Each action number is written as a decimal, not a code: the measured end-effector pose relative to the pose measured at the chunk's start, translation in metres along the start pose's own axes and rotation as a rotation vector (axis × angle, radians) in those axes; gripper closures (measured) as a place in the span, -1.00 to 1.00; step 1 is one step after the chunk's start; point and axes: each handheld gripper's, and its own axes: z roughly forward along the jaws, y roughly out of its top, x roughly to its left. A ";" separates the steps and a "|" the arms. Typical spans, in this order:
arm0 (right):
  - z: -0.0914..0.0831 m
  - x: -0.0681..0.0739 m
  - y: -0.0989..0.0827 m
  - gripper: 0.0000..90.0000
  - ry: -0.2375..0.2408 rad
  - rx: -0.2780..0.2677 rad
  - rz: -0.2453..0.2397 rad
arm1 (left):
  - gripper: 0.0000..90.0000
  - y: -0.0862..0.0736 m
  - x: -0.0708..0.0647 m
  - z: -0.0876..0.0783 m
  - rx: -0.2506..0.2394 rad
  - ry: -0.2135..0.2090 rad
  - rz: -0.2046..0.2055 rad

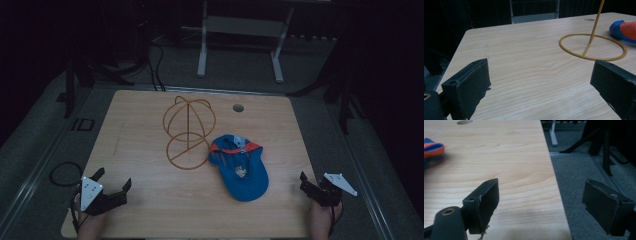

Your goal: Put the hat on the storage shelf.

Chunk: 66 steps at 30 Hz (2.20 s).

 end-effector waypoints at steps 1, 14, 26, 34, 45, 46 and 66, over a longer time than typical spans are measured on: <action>0.001 0.000 0.000 -0.68 0.019 0.011 0.003 | -0.94 0.000 0.000 0.000 0.000 0.000 -0.002; 0.002 0.003 0.006 -0.68 0.100 0.054 -0.024 | -0.94 0.000 0.001 0.000 0.003 0.000 -0.019; 0.009 0.018 0.051 -0.70 0.240 0.095 -0.072 | -0.94 0.000 -0.001 0.001 0.019 -0.001 -0.005; 0.020 0.041 0.077 -0.71 0.304 0.116 -0.180 | -0.94 0.001 -0.004 0.003 0.020 -0.019 -0.012; 0.036 0.074 0.098 -0.70 0.378 0.134 -0.252 | -0.91 0.002 -0.005 0.003 0.030 -0.032 -0.005; 0.037 0.077 0.100 -0.71 0.381 0.136 -0.260 | -0.91 0.002 -0.005 0.003 0.032 -0.032 -0.003; 0.072 0.129 0.124 -0.69 0.518 0.216 -0.326 | -0.91 0.014 -0.014 -0.003 0.063 -0.148 -0.028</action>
